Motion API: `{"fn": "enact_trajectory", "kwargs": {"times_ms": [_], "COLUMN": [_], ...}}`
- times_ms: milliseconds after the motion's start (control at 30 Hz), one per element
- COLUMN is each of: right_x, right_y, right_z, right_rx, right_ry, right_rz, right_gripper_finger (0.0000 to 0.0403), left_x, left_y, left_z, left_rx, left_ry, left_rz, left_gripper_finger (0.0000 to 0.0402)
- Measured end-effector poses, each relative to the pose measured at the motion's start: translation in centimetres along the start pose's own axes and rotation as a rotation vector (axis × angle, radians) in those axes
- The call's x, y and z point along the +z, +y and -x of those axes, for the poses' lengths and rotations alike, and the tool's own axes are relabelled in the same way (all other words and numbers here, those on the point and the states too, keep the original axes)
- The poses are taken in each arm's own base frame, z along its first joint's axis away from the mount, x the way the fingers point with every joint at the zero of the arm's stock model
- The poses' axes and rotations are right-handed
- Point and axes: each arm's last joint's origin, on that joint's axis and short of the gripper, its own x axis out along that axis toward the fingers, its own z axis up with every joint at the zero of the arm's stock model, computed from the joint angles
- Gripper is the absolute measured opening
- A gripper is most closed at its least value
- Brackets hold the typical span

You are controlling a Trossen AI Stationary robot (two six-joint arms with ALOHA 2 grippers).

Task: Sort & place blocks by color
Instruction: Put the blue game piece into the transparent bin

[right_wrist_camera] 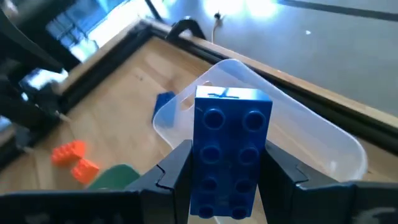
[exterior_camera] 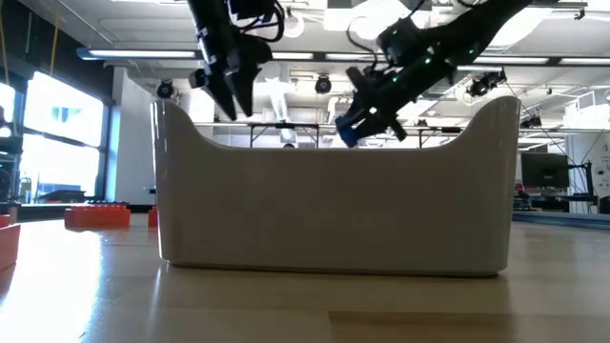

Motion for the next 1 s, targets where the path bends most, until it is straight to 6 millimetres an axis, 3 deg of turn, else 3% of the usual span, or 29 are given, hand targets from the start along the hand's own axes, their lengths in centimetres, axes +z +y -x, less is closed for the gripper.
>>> {"fn": "enact_trajectory", "kwargs": {"times_ms": [400, 1000], "right_x": [0.2, 0.9], "right_y": [-0.1, -0.8], "right_z": [-4.8, -4.9], "right_rx": [0.05, -0.025], "right_ry": [0.129, 0.165], "right_rz": [0.119, 0.205], "right_gripper_finger": [0.0119, 0.0119], "left_x": [-4.4, -11.9], "left_y": [-1.4, -3.7], "left_z": [-1.9, -3.9], "left_rx": [-0.006, 0.135], "left_ry": [0.276, 0.561], "left_rz": [0.069, 0.119], "left_gripper_finger": [0.0231, 0.0231]}}
